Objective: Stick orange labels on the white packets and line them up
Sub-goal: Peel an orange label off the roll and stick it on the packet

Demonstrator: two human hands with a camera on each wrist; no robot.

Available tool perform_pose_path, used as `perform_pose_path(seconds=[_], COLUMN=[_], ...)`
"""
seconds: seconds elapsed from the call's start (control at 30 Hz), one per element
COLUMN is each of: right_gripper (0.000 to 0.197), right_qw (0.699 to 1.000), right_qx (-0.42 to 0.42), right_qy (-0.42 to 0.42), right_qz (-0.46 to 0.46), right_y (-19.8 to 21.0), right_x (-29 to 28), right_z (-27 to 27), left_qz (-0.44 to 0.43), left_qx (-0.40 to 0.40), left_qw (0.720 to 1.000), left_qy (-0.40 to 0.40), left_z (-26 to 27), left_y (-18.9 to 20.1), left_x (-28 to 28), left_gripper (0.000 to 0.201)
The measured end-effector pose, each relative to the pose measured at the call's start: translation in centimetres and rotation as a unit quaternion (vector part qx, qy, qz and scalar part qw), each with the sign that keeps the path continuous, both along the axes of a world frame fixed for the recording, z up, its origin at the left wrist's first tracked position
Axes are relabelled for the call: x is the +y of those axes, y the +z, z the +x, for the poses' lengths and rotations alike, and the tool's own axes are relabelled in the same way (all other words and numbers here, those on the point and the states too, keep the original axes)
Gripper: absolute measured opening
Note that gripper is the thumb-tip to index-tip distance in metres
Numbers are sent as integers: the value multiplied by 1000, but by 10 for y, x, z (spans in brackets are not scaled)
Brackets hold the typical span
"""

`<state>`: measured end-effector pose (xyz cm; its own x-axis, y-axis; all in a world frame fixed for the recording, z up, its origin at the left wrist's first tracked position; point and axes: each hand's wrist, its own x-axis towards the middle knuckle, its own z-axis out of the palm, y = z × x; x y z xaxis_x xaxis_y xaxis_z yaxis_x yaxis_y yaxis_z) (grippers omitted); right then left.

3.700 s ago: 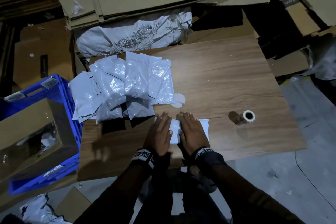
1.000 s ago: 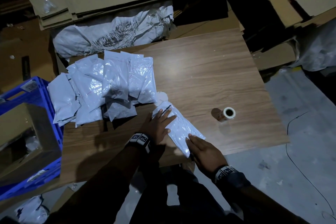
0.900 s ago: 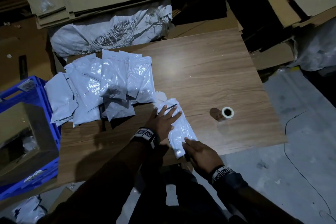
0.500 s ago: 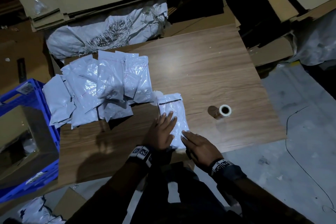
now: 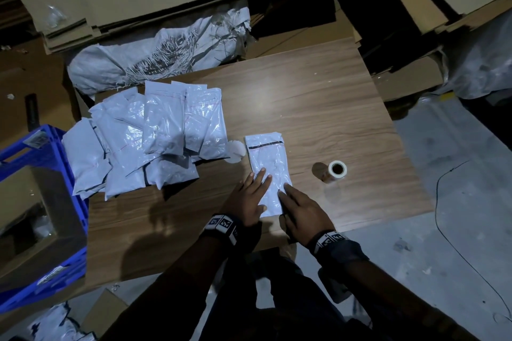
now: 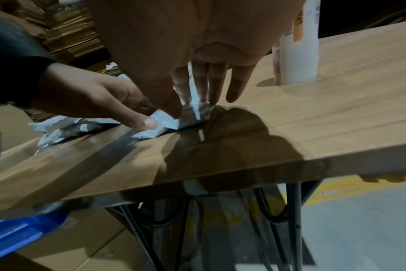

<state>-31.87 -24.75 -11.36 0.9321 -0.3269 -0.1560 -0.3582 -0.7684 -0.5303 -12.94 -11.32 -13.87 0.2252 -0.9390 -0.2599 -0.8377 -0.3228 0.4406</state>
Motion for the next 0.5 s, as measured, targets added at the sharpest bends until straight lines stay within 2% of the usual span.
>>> perform_pose_path(seconds=[0.17,0.27,0.37,0.43,0.5], right_gripper=[62,56,55,66,83], right_qw=[999,995,978,973,980], right_qx=[-14,-87,-157,-139,-64], right_qy=[-17,-46,-130,-181,-186], right_qz=[25,2,-37,-38,8], right_y=[20,56,83,82,70], right_x=[-3,-18,-50,-77,-102], right_z=[-3,-11,-30,-43,-48], left_qz=[-13,-71,-105,-117,-118], left_qx=[7,-1,4,40,85], left_qw=[1000,997,994,991,987], left_qy=[14,7,11,43,70], left_z=[-3,-5,-11,-19,-30], left_y=[19,42,65,75,78], left_x=[-2,-2,-7,-15,-25], left_gripper=[83,70,54,46,44])
